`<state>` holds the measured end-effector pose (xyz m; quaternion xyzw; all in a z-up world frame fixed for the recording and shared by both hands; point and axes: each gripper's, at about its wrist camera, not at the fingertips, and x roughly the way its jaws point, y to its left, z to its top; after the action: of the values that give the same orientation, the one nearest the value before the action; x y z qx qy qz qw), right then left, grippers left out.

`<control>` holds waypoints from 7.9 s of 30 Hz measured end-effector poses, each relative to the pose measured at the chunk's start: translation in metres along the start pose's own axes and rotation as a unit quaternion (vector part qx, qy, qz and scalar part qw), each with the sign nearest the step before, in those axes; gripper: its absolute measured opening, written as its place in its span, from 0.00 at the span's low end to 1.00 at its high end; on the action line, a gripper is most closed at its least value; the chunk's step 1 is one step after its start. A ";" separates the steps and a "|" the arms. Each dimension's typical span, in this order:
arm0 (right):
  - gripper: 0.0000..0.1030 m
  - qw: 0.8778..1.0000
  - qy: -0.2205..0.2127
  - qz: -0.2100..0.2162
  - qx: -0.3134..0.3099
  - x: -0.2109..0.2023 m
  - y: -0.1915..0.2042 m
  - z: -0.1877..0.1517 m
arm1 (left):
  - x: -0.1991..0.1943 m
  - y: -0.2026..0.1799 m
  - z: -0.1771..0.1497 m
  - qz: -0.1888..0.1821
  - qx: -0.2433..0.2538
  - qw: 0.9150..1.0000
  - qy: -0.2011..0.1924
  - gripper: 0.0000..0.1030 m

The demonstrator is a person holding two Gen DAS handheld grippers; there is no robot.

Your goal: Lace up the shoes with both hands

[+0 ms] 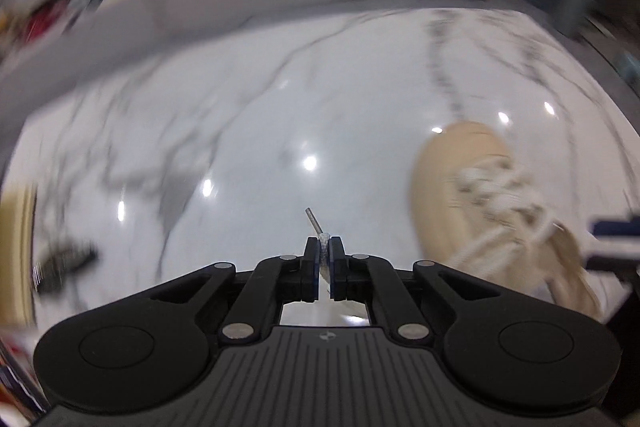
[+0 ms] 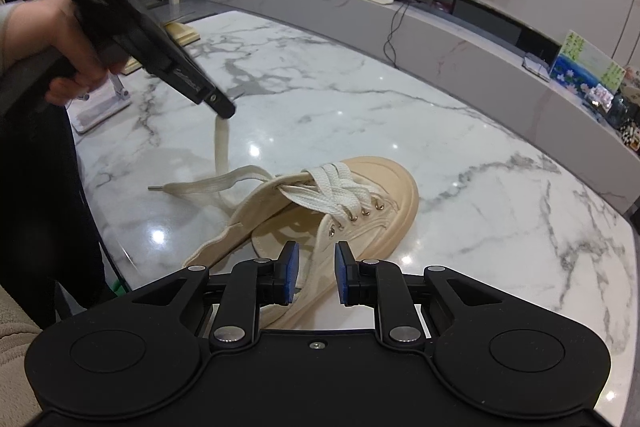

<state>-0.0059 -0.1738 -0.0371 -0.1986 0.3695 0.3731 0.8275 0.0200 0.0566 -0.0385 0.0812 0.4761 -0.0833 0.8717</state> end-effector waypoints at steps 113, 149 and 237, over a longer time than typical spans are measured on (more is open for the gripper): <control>0.03 0.999 0.000 0.028 0.033 0.004 -0.009 -0.003 | -0.014 -0.152 -0.034 -0.033 0.401 0.915 0.036 0.01; 0.06 1.000 0.009 0.016 0.015 0.003 -0.002 -0.002 | -0.014 -0.127 -0.029 -0.075 0.293 0.952 0.041 0.02; 0.06 1.000 0.001 0.006 0.024 -0.005 -0.008 -0.004 | -0.022 -0.138 -0.021 -0.052 0.270 0.961 0.006 0.00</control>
<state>-0.0036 -0.1834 -0.0355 -0.1767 0.3807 0.3686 0.8294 -0.0398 -0.0718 -0.0395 0.2893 0.4446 -0.2536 0.8089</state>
